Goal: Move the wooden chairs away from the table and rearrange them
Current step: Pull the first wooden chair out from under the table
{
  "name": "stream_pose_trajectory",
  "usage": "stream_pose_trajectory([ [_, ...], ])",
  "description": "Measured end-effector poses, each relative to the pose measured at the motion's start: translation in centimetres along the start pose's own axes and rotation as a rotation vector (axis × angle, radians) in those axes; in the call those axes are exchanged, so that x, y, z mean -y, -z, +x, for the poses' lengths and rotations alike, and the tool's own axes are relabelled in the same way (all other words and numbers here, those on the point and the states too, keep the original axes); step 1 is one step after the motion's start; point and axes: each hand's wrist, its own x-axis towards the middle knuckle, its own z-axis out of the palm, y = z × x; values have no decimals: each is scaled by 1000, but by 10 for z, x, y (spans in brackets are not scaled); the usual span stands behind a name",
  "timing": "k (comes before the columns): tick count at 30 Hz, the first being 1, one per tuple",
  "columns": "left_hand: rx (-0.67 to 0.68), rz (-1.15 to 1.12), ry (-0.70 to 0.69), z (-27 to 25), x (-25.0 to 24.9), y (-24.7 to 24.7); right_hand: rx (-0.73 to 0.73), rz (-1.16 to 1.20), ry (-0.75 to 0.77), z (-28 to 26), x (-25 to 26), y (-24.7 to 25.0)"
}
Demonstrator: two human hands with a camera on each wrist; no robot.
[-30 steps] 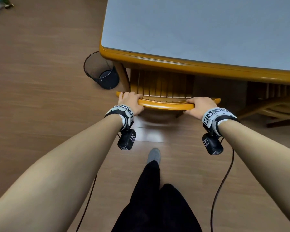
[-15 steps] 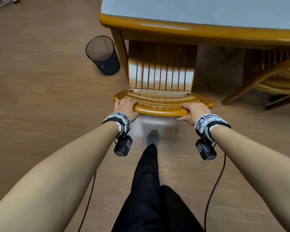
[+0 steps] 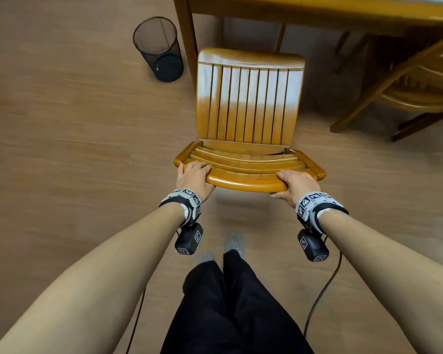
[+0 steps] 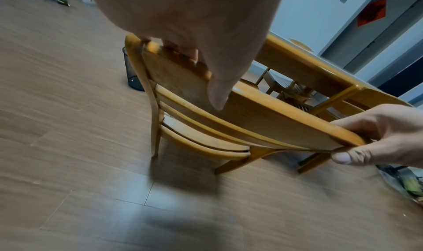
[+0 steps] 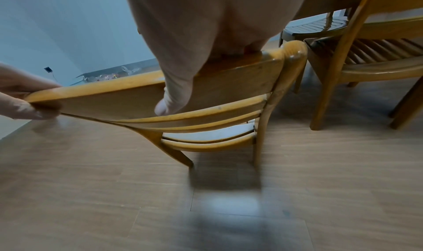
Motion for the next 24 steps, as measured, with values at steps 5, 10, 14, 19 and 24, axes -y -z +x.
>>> stream_pose_trajectory([
  [5,19,-26,-33,-48,-1,-15,10,20,-14,-44,4,-27],
  [10,19,-34,-50,-103,-3,-40,28,21,-25,-93,10,-64],
  [14,26,-47,-42,-151,1,-69,0,16,-16,-139,20,-103],
  [19,8,-65,-66,-215,6,-101,5,29,-20,-199,36,-145],
  [24,53,-45,-79,-273,11,-130,8,11,-7,-256,47,-188],
])
